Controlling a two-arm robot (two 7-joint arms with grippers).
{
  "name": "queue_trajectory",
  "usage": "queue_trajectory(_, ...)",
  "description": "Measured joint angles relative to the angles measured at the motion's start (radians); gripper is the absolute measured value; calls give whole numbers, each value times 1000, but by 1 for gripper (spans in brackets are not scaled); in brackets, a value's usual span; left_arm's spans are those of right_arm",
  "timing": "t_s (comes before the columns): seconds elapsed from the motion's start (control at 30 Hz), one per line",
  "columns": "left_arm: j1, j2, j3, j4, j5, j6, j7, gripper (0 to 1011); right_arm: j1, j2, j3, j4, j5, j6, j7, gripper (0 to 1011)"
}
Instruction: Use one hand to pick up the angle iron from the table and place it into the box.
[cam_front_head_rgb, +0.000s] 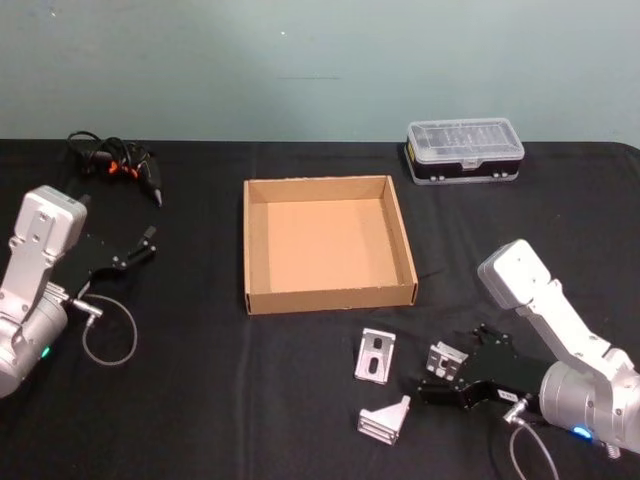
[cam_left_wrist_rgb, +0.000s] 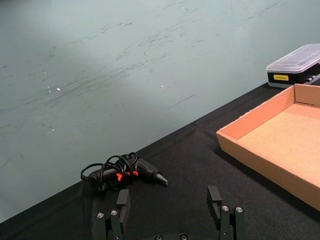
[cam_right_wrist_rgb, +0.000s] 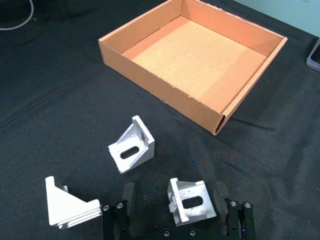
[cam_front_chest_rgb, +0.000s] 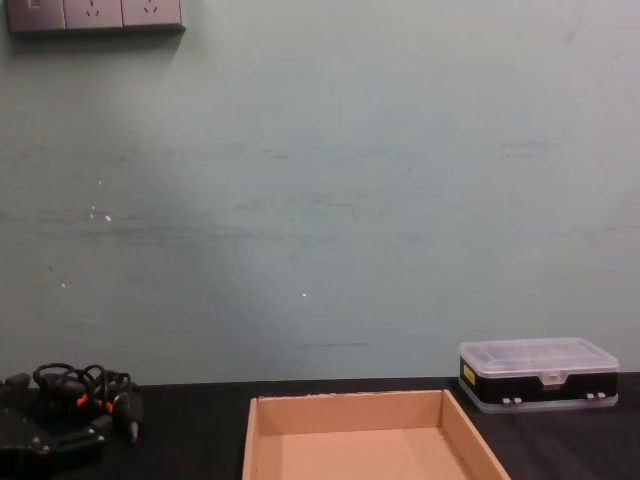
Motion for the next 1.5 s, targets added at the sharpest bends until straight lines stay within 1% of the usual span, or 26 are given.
queue_trajectory(0.2, 0, 0, 0, 0, 0, 0, 0, 1011, 0, 3, 0, -2, 0, 0, 0, 1003)
queue_trajectory(0.37, 0, 0, 0, 0, 0, 0, 0, 1011, -1, 4, -1, -4, 0, 0, -1, 927)
queue_trajectory(0.43, 0, 0, 0, 0, 0, 0, 0, 1011, -1, 5, -1, -4, 0, 0, -1, 883)
queue_trajectory(0.47, 0, 0, 0, 0, 0, 0, 0, 1011, -1, 5, -1, -5, 0, 0, -1, 848)
queue_trajectory(0.5, 0, 0, 0, 0, 0, 0, 0, 1011, -1, 5, -1, -5, 0, 0, -1, 792)
queue_trajectory(0.53, 0, 0, 0, 0, 0, 0, 0, 1011, -1, 5, -1, -5, 0, 0, -1, 785)
queue_trajectory(0.6, 0, 0, 0, 0, 0, 0, 0, 1011, -1, 5, -1, -5, 0, 0, -1, 721)
queue_trajectory(0.63, 0, 0, 0, 0, 0, 0, 0, 1011, -1, 5, -1, -5, 0, 0, -1, 705)
queue_trajectory(0.67, 0, 0, 0, 0, 0, 0, 0, 1011, -1, 6, -1, -5, 1, 0, -1, 661)
queue_trajectory(0.7, 0, 0, 0, 0, 0, 0, 0, 1012, -1, 6, -1, -5, 1, 1, -1, 648)
queue_trajectory(0.73, 0, 0, 0, 0, 0, 0, 0, 1011, -1, 6, -1, -5, 1, 1, -1, 579)
queue_trajectory(0.8, 0, 0, 0, 0, 0, 0, 0, 1011, -1, 6, -1, -5, 1, 1, -1, 539)
queue_trajectory(0.83, 0, 0, 0, 0, 0, 0, 0, 1012, -1, 6, -1, -6, 1, 1, -1, 477)
queue_trajectory(0.9, 0, 0, 0, 0, 0, 0, 0, 1011, -1, 6, -1, -6, 1, 1, -1, 413)
queue_trajectory(0.93, 0, 0, 0, 0, 0, 0, 0, 1011, -1, 6, -1, -6, 1, 1, -1, 413)
queue_trajectory(0.97, 0, 0, 0, 0, 0, 0, 0, 1011, -1, 6, -1, -6, 1, 1, -1, 358)
queue_trajectory(1.1, 0, 0, 0, 0, 0, 0, 0, 1011, -1, 7, -1, -6, 1, 1, -1, 242)
queue_trajectory(1.13, 0, 0, 0, 0, 0, 0, 0, 1011, -1, 7, -1, -6, 1, 1, -1, 194)
queue_trajectory(1.2, 0, 0, 0, 0, 0, 0, 0, 1011, -1, 7, -1, -6, 1, 1, -1, 159)
queue_trajectory(1.27, 0, 0, 0, 0, 0, 0, 0, 1011, -1, 7, -1, -6, 1, 1, -1, 88)
queue_trajectory(1.5, 0, 0, 0, 0, 0, 0, 0, 1011, -1, 7, -1, -6, 1, 1, -2, 77)
